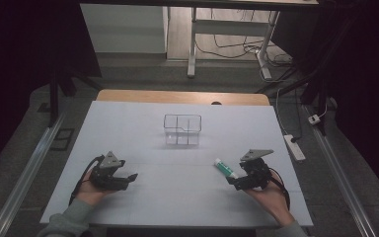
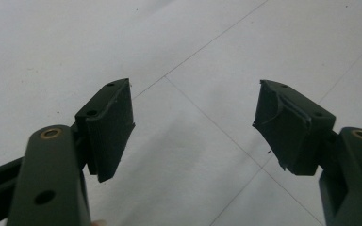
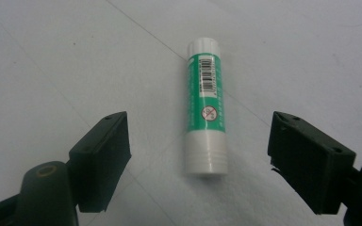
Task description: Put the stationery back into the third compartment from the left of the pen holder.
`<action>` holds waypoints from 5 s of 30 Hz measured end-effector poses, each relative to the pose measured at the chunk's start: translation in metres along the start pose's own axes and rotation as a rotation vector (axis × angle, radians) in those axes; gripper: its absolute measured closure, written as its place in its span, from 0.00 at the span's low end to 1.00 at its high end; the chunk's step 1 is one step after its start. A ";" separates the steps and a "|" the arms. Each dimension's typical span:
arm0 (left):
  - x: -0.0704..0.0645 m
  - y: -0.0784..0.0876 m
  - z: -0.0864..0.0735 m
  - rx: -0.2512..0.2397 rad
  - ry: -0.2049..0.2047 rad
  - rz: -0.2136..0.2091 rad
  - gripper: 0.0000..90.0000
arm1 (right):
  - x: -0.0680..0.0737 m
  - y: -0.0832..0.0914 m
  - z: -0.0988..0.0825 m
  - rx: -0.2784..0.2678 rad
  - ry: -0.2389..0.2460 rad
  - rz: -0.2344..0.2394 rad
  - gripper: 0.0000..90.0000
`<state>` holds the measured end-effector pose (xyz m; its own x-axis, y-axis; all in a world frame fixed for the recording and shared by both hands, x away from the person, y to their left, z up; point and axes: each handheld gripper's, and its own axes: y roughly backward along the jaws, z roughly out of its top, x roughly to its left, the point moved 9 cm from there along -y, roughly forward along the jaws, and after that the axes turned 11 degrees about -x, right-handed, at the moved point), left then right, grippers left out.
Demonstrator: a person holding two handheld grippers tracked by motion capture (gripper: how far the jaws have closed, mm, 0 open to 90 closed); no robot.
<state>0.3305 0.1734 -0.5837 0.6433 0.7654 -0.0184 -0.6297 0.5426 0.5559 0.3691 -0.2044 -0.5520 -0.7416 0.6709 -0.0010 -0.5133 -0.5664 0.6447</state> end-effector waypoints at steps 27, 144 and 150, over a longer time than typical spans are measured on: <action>-0.002 0.000 -0.003 0.011 -0.010 -0.012 0.30 | -0.010 -0.030 -0.012 0.307 0.042 -0.023 0.69; -0.071 -0.030 0.030 -0.005 -0.379 -0.054 0.27 | 0.119 -0.092 0.066 0.190 0.133 0.384 0.71; -0.079 -0.036 0.034 -0.003 -0.425 -0.060 0.26 | 0.123 -0.099 0.062 0.220 0.143 0.395 0.71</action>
<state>0.3176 0.0817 -0.5736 0.8005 0.5223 0.2938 -0.5867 0.5830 0.5620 0.3555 -0.0362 -0.5686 -0.9214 0.3434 0.1818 -0.0879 -0.6400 0.7633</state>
